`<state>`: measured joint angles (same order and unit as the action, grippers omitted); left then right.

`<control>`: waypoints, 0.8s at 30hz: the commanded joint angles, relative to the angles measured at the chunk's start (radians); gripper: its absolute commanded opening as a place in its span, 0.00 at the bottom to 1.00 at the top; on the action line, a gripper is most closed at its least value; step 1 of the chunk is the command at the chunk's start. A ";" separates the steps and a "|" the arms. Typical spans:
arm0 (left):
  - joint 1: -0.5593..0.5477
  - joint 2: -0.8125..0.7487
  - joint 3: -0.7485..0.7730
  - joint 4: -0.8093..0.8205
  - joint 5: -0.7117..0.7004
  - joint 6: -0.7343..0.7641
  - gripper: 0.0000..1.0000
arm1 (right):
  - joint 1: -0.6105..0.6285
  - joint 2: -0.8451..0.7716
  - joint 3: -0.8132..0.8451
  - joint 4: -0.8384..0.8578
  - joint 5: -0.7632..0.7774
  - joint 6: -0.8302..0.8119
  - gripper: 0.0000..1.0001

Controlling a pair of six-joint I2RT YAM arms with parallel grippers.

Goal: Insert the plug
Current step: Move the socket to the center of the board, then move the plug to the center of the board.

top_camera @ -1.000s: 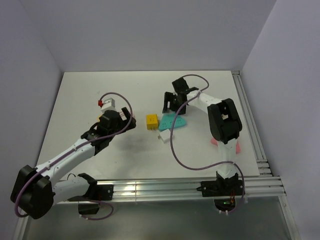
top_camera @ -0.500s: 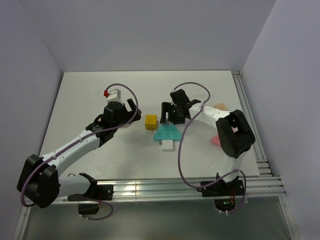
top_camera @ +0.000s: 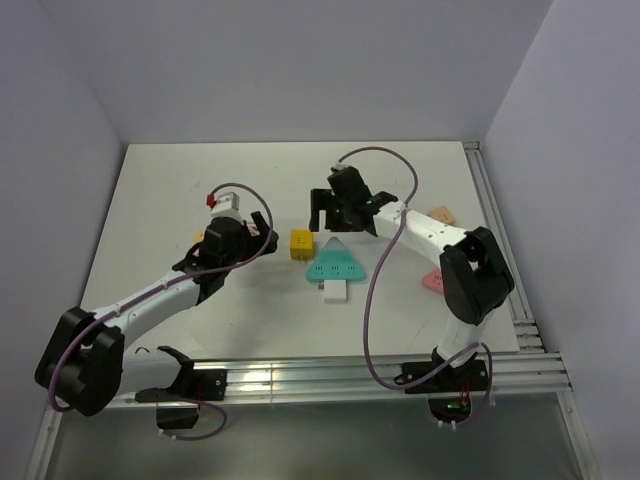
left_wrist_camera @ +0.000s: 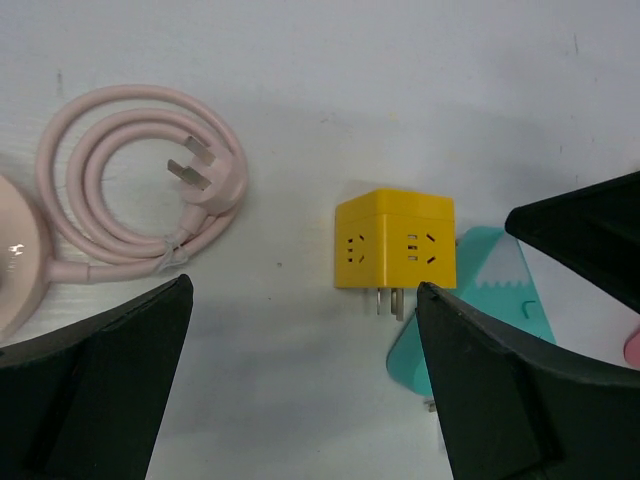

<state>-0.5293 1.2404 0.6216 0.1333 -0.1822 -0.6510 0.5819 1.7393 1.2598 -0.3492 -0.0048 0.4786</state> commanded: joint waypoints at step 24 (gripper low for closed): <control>0.005 -0.283 -0.106 0.063 -0.221 -0.055 1.00 | 0.205 0.247 0.273 -0.103 0.141 0.058 0.84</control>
<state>-0.5266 0.9699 0.5198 0.1719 -0.3908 -0.6979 0.7712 1.9953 1.5005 -0.4530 0.1238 0.5415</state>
